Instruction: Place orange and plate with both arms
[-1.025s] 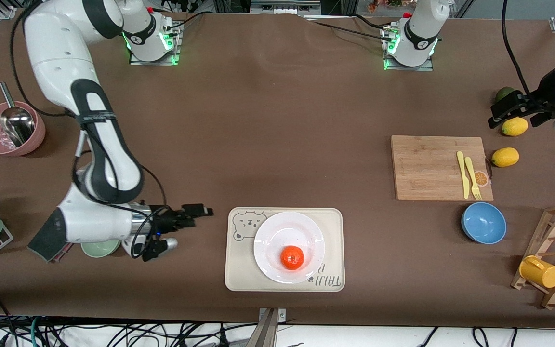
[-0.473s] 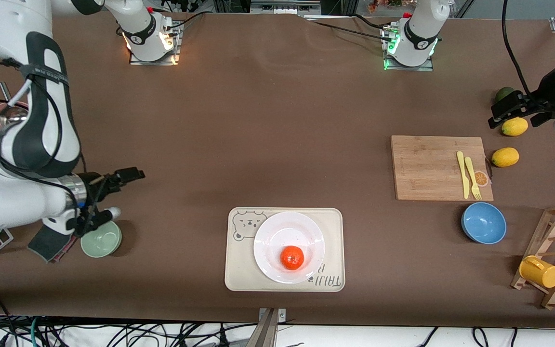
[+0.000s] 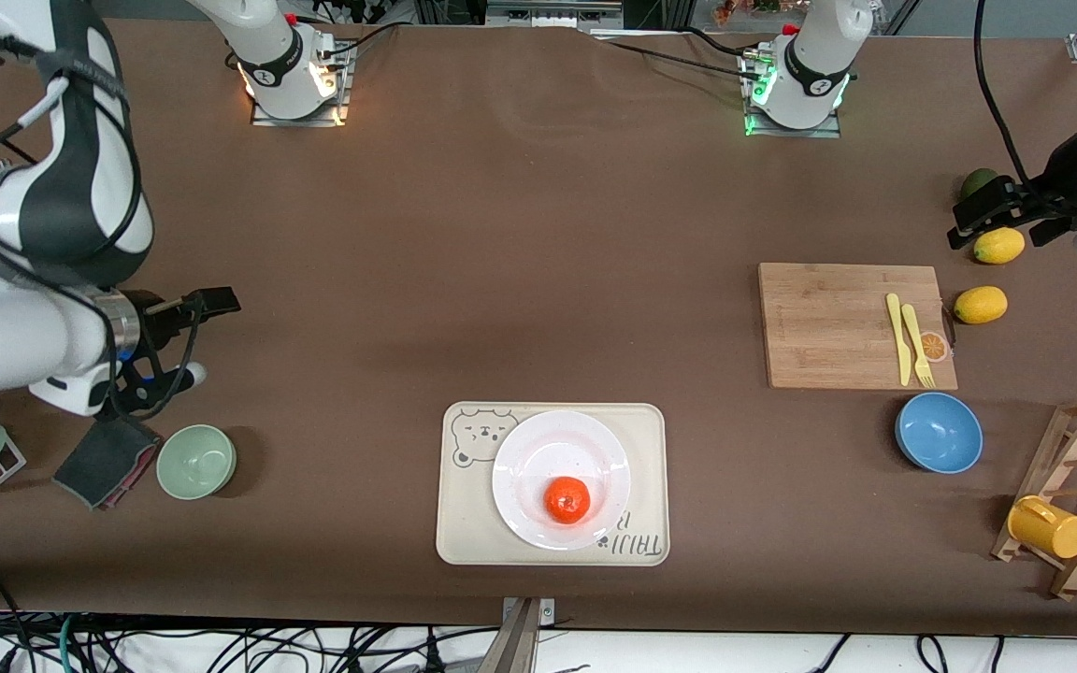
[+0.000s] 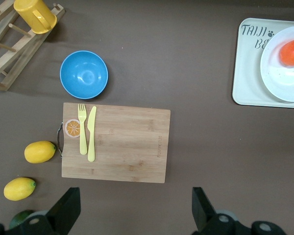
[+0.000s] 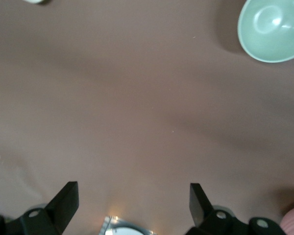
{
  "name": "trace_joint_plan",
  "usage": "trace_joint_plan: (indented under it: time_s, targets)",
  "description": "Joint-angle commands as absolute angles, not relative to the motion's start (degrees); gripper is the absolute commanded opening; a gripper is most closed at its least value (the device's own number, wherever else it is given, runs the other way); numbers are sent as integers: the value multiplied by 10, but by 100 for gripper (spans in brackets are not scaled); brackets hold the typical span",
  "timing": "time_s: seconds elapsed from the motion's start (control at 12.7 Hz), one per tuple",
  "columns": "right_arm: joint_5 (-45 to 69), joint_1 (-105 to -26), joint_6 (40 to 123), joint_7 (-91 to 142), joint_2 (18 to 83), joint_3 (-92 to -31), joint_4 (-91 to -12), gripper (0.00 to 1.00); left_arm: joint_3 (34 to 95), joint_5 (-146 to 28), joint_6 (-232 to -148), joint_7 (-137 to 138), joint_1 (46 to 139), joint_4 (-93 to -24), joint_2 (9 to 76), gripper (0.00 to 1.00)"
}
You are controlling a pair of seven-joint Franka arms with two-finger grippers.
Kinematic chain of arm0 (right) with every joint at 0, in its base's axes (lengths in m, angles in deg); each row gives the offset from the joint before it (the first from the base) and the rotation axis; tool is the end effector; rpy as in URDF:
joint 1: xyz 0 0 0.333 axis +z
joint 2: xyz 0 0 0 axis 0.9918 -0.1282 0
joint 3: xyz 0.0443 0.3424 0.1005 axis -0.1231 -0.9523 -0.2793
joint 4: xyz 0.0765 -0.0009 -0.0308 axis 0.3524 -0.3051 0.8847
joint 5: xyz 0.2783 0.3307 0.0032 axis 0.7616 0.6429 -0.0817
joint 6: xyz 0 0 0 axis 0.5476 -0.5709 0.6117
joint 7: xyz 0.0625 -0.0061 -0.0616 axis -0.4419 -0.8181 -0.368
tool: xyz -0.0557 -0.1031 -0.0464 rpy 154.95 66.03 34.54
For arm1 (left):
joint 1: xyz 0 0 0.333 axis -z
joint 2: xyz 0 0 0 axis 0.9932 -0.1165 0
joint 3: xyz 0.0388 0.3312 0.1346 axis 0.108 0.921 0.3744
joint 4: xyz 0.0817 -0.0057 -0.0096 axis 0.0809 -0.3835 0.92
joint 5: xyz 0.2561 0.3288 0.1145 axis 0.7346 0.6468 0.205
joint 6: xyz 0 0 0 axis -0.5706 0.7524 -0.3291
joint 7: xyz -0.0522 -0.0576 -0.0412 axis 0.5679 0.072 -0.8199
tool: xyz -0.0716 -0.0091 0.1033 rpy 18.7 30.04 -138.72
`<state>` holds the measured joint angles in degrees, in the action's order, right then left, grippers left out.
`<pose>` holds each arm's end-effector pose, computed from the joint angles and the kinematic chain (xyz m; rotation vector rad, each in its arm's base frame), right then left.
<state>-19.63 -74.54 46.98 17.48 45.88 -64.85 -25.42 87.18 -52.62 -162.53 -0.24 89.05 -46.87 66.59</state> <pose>0.7083 0.0903 0.4702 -2.9669 -0.4927 0.5112 0.6031 -0.0199 0.6506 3.1023 0.1209 0.0011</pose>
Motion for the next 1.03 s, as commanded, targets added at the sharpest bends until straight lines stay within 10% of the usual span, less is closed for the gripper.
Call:
trace_joint_plan:
  time_s: [0.0,0.95]
  targets:
    - [-209,-750,573,205,638,-643,-499,100,870,-541,-1613,-11,884,-451,658,100]
    - [-277,-811,472,279,748,-644,-458,100,870,-541,-1613,-11,884,-451,658,100]
